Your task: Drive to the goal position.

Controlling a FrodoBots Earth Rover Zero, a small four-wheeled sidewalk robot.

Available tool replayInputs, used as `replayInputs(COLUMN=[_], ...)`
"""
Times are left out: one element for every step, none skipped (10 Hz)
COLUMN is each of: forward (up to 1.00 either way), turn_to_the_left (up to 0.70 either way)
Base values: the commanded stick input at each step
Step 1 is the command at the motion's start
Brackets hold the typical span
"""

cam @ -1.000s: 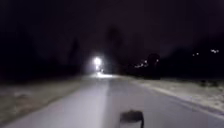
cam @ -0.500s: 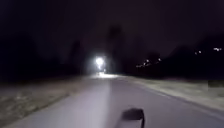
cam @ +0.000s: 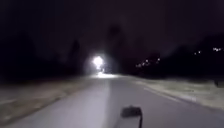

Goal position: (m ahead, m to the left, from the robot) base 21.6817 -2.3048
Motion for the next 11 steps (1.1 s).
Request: replayInputs(forward=[1.0, 1.0, 1.0, 1.0, 1.0, 1.0, 1.0, 1.0, 1.0, 1.0, 1.0], turn_to_the_left=[0.05, 0.05, 0.05, 0.05, 0.05, 0.06, 0.08, 0.1, 0.1, 0.1, 0.08])
